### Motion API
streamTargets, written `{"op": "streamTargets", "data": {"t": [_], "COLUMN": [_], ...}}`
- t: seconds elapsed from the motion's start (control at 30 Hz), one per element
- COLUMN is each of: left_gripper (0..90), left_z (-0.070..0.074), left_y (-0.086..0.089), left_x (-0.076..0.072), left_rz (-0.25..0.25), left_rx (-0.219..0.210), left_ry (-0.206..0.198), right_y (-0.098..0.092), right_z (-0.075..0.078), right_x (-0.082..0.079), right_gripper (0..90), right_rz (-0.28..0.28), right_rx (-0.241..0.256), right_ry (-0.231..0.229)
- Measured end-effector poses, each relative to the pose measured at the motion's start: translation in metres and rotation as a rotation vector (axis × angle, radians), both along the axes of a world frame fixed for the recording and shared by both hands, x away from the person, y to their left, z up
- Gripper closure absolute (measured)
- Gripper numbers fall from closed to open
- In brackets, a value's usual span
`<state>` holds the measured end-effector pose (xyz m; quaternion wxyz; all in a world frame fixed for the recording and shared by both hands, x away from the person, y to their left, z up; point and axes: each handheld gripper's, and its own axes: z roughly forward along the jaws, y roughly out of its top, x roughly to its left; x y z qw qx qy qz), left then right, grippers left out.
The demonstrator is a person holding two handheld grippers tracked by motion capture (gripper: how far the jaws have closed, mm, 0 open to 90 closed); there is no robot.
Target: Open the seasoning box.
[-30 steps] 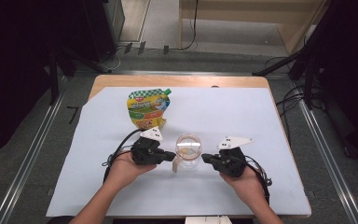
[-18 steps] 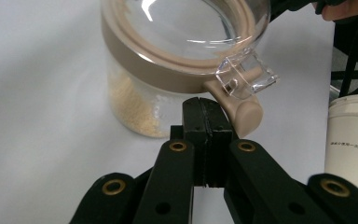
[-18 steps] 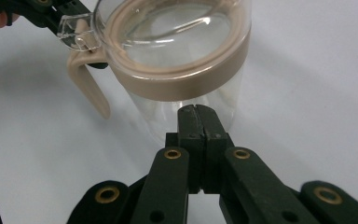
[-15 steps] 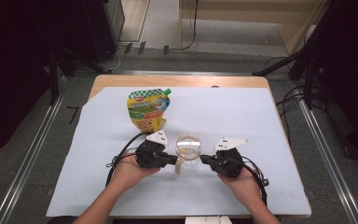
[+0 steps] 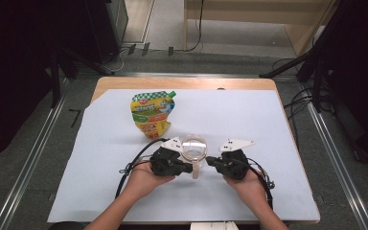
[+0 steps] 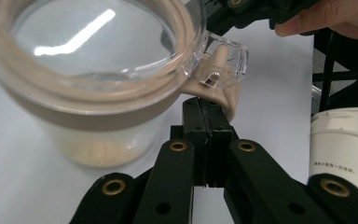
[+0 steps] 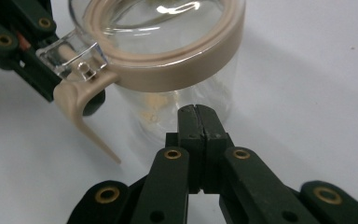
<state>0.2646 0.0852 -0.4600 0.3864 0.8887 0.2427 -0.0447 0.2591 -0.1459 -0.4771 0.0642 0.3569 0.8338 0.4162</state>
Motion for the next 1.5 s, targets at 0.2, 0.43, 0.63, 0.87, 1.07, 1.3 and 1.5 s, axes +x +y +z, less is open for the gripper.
{"op": "streamTargets", "data": {"t": [0.2,0.43,0.63,0.87,1.07,1.3,1.5], "left_gripper": [90.0,90.0,87.0,78.4,67.4,58.7,50.7], "left_z": [-0.003,0.013,0.022,0.02,0.016,0.014,0.013], "left_y": [-0.007,0.01,0.027,0.04,0.044,0.048,0.05], "left_x": [0.0,-0.006,-0.003,0.006,0.01,0.01,0.013], "left_rz": [-0.012,0.0,0.011,0.051,0.071,0.076,0.089], "left_rx": [-0.024,-0.019,-0.029,-0.03,-0.039,-0.053,-0.054], "left_ry": [0.025,0.026,0.006,0.008,-0.006,-0.048,-0.039], "right_y": [-0.005,-0.007,-0.009,0.01,0.026,0.029,0.023], "right_z": [0.001,0.017,0.029,0.024,0.014,0.012,0.013], "right_x": [0.002,-0.017,-0.032,-0.043,-0.042,-0.039,-0.038], "right_gripper": [90.0,90.0,90.0,90.0,90.0,90.0,90.0], "right_rz": [-0.006,0.009,0.02,0.082,0.111,0.111,0.098], "right_rx": [0.011,0.015,0.063,0.075,0.058,0.055,0.039], "right_ry": [0.013,0.003,0.006,0.021,0.033,0.029,0.02]}}
